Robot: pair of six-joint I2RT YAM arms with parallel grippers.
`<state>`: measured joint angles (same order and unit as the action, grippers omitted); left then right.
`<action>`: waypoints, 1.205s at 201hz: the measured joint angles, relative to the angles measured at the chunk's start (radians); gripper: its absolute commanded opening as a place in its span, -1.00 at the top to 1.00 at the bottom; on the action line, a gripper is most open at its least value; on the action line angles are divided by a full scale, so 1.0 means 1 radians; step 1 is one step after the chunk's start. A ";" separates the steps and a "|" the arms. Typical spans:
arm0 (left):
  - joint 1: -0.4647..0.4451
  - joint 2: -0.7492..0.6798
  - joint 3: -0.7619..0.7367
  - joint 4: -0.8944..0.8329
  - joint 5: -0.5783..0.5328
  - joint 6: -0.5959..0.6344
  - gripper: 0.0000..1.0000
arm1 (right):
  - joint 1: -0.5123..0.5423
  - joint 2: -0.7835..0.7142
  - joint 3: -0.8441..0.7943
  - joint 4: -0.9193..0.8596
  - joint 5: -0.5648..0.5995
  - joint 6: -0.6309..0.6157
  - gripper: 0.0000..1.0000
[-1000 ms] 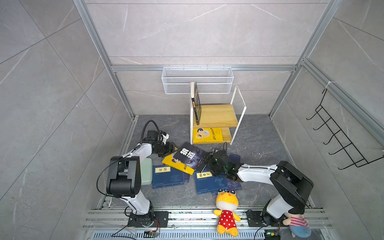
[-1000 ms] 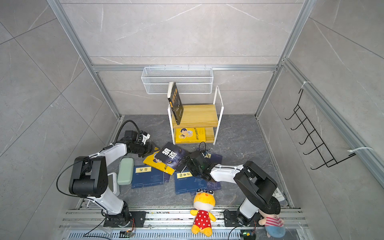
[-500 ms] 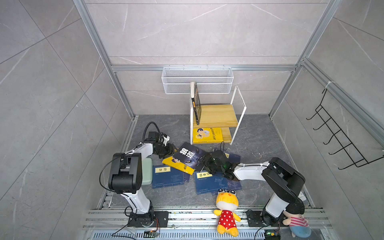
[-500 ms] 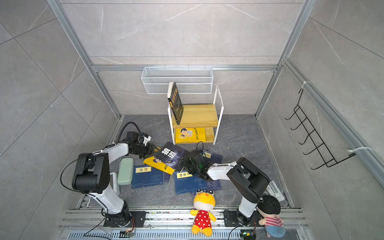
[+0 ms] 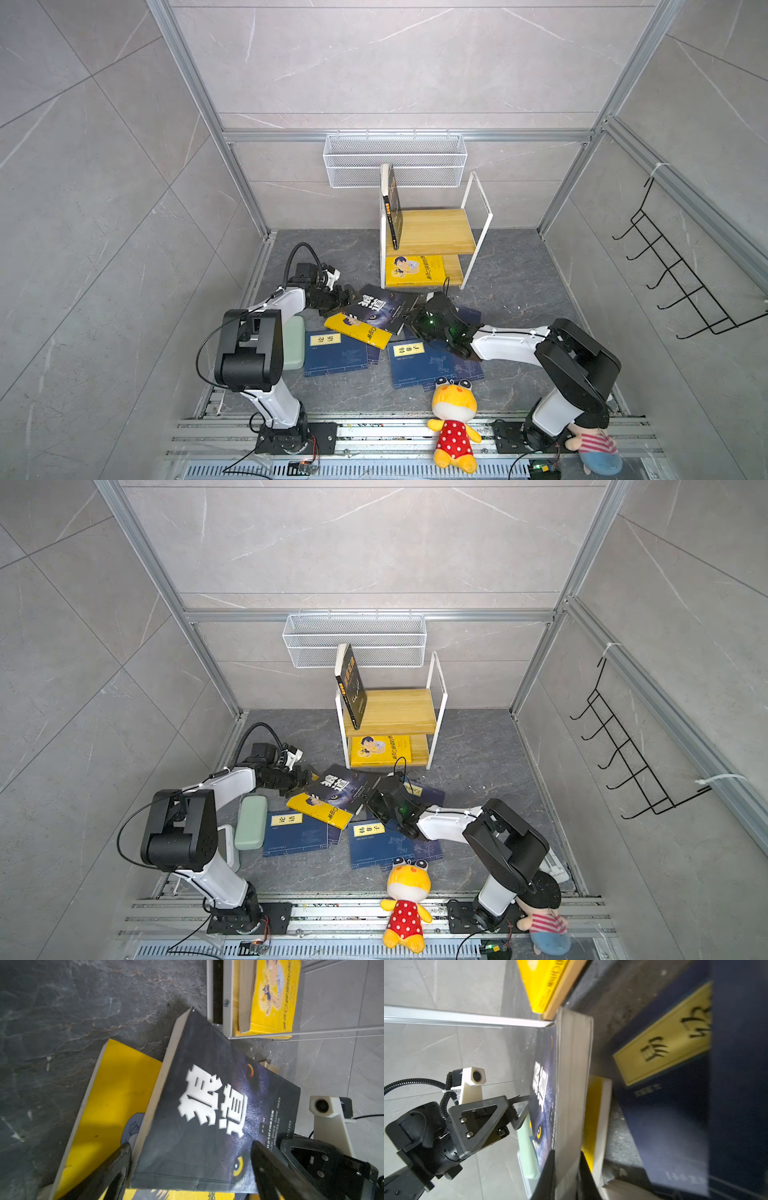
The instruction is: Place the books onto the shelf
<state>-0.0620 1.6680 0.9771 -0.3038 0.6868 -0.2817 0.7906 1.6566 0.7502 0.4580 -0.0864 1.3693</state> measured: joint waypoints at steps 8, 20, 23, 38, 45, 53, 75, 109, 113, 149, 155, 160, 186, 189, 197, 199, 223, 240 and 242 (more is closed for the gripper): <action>0.002 -0.024 -0.005 0.001 0.006 0.000 -0.98 | 0.000 -0.014 -0.003 0.013 -0.007 -0.013 1.00; 0.007 -0.056 -0.008 -0.001 0.024 -0.002 -0.99 | -0.004 -0.043 -0.009 0.023 -0.026 -0.036 1.00; 0.008 -0.062 -0.008 -0.001 0.027 -0.002 -0.99 | -0.006 -0.051 -0.011 0.025 -0.031 -0.042 1.00; 0.013 -0.088 -0.008 0.001 0.048 -0.002 -1.00 | -0.014 -0.093 -0.024 0.032 -0.056 -0.069 1.00; 0.016 -0.095 -0.008 0.003 0.056 -0.002 -1.00 | -0.019 -0.115 -0.031 0.033 -0.069 -0.084 1.00; 0.017 -0.101 -0.010 0.010 0.065 -0.002 -1.00 | -0.026 -0.143 -0.037 0.034 -0.082 -0.104 1.00; 0.021 -0.103 -0.013 0.017 0.103 -0.002 -0.99 | -0.047 -0.221 -0.046 0.028 -0.126 -0.158 1.00; 0.032 -0.127 -0.024 0.051 0.208 -0.012 -0.99 | -0.089 -0.333 -0.060 0.005 -0.187 -0.233 1.00; 0.033 -0.133 -0.028 0.060 0.225 -0.017 -0.99 | -0.094 -0.343 -0.061 0.000 -0.193 -0.241 1.00; 0.035 -0.212 -0.084 0.148 0.364 -0.070 -0.91 | -0.145 -0.402 -0.087 -0.014 -0.248 -0.278 1.00; 0.034 -0.230 -0.098 0.165 0.378 -0.082 -0.88 | -0.153 -0.404 -0.092 -0.013 -0.256 -0.282 1.00; 0.034 -0.244 -0.111 0.182 0.394 -0.094 -0.85 | -0.158 -0.404 -0.094 -0.014 -0.262 -0.284 1.00; 0.032 -0.274 -0.140 0.229 0.423 -0.130 -0.68 | -0.171 -0.399 -0.095 -0.018 -0.297 -0.290 1.00; 0.032 -0.274 -0.140 0.231 0.422 -0.133 -0.68 | -0.172 -0.397 -0.095 -0.016 -0.301 -0.290 1.00; 0.034 -0.274 -0.140 0.237 0.421 -0.143 -0.68 | -0.175 -0.389 -0.095 -0.007 -0.311 -0.290 1.00; 0.034 -0.274 -0.140 0.238 0.420 -0.144 -0.68 | -0.175 -0.388 -0.095 -0.005 -0.314 -0.290 1.00; 0.034 -0.272 -0.140 0.247 0.406 -0.160 -0.66 | -0.181 -0.356 -0.094 0.018 -0.335 -0.289 1.00; 0.034 -0.268 -0.140 0.242 0.389 -0.161 -0.66 | -0.185 -0.341 -0.091 0.026 -0.350 -0.289 1.00; 0.034 -0.268 -0.140 0.241 0.388 -0.161 -0.66 | -0.185 -0.340 -0.090 0.027 -0.352 -0.289 1.00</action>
<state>-0.0284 1.3998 0.8371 -0.0628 1.0744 -0.4423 0.6052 1.3170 0.6598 0.4850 -0.4385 1.0801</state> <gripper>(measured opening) 0.831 0.131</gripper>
